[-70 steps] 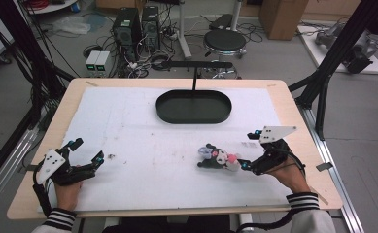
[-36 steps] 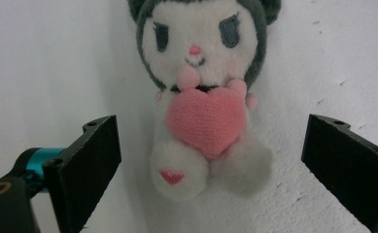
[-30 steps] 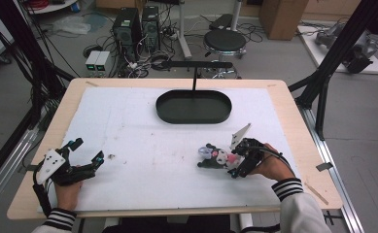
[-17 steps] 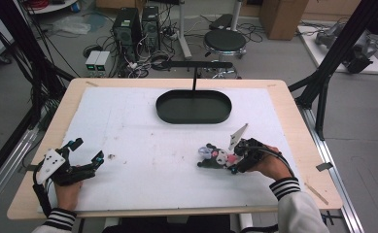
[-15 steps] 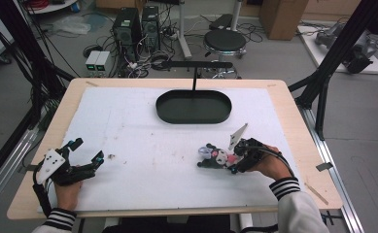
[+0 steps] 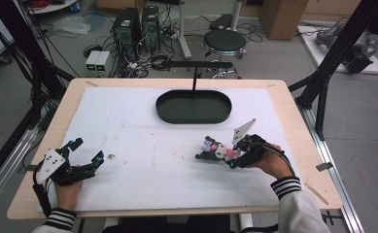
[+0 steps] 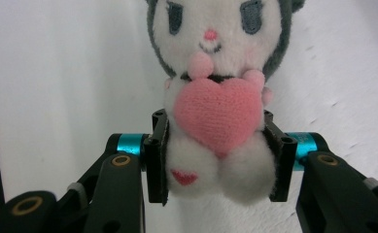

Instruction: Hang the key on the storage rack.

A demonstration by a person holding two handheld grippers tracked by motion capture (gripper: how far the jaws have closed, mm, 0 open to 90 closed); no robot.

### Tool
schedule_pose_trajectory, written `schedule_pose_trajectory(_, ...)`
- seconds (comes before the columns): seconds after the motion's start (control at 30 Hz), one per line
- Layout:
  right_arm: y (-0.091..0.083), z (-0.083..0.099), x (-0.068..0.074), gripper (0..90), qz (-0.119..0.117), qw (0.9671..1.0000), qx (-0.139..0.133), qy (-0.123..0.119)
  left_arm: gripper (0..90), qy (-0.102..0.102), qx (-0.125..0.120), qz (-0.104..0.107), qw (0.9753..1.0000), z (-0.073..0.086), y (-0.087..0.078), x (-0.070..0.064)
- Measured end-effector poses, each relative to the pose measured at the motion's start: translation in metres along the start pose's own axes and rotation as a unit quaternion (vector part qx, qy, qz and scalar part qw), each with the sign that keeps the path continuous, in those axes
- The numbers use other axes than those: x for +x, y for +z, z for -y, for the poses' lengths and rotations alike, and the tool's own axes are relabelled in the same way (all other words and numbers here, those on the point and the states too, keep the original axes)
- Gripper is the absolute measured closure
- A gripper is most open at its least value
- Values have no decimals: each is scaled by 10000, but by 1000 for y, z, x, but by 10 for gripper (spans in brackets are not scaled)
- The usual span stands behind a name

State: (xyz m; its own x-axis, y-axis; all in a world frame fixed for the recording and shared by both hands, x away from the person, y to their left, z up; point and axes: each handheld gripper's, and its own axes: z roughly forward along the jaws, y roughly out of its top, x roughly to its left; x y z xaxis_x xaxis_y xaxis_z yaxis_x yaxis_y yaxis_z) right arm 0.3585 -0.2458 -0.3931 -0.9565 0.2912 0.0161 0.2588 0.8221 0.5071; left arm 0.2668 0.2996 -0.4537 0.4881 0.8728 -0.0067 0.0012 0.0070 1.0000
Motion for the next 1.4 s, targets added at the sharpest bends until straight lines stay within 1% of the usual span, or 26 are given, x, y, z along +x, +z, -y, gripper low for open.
schedule_pose_trajectory(0.13,-9,0,-3,549,112,9991,-361,183,92,-5,5,-6,10000,0,0,0)
schedule_pose_trajectory(0.23,-17,0,-7,549,195,9962,-806,276,92,-7,13,-8,10000,0,0,0)
schedule_pose_trajectory(0.33,-20,0,-8,549,290,9946,-939,319,92,-5,14,-7,10000,0,0,0)
schedule_pose_trajectory(0.4,-24,0,-10,549,418,9923,-1082,427,92,-5,14,-7,10000,0,0,0)
schedule_pose_trajectory(0.43,-28,0,-12,549,529,9885,-1303,553,92,-3,14,-6,10000,0,0,0)
schedule_pose_trajectory(0.47,-28,0,-12,549,529,9885,-1303,553,92,-3,14,-6,10000,0,0,0)
schedule_pose_trajectory(0.53,-31,0,-14,549,673,9841,-1501,671,92,-3,13,-6,10000,0,0,0)
schedule_pose_trajectory(0.57,-34,-1,-16,549,831,9797,-1663,752,92,-1,14,-5,10000,0,0,0)
schedule_pose_trajectory(0.6,-34,-1,-16,549,831,9797,-1663,752,92,-1,14,-5,10000,0,0,0)
schedule_pose_trajectory(0.63,-37,-2,-19,549,952,9743,-1854,855,92,-2,13,-6,10000,0,0,0)
schedule_pose_trajectory(0.73,-40,-3,-21,549,1063,9705,-1951,940,92,1,13,-6,10000,0,0,0)
schedule_pose_trajectory(0.77,-43,-5,-25,549,1158,9635,-2159,1078,92,3,17,-5,10000,0,0,0)
schedule_pose_trajectory(0.8,-43,-5,-25,549,1158,9635,-2159,1078,92,3,17,-5,10000,0,0,0)
schedule_pose_trajectory(0.83,-45,-5,-29,549,1275,9564,-2316,1244,92,4,17,-6,10000,0,0,0)
schedule_pose_trajectory(0.87,-45,-5,-29,549,1275,9564,-2316,1244,92,4,17,-6,10000,0,0,0)
schedule_pose_trajectory(0.9,-47,-5,-32,549,1372,9508,-2420,1363,92,4,16,-6,10000,0,0,0)
schedule_pose_trajectory(0.93,-47,-5,-32,549,1372,9508,-2420,1363,92,4,16,-6,10000,0,0,0)
schedule_pose_trajectory(0.97,-50,-5,-36,549,1474,9440,-2535,1515,92,4,17,-6,10000,0,0,0)
schedule_pose_trajectory(1.0,-50,-5,-36,549,1474,9440,-2535,1515,92,4,17,-6,10000,0,0,0)
schedule_pose_trajectory(1.07,-53,-5,-39,549,1568,9368,-2654,1655,92,6,17,-2,10000,0,0,0)
schedule_pose_trajectory(1.1,-57,-6,-42,549,1690,9302,-2754,1742,92,4,16,-4,10000,0,0,0)
schedule_pose_trajectory(1.13,-57,-6,-42,549,1690,9302,-2754,1742,92,4,16,-4,10000,0,0,0)
schedule_pose_trajectory(1.17,-61,-7,-45,549,1781,9248,-2843,1795,92,5,17,-3,10000,0,0,0)
schedule_pose_trajectory(1.2,-61,-7,-45,549,1781,9248,-2843,1795,92,4,17,-5,10000,0,0,0)
schedule_pose_trajectory(1.23,-65,-10,-47,549,1785,9200,-2915,1917,92,4,17,-4,10000,0,0,0)
schedule_pose_trajectory(1.4,-69,-16,-52,549,1861,9144,-2985,2004,92,4,15,-4,10000,0,0,0)
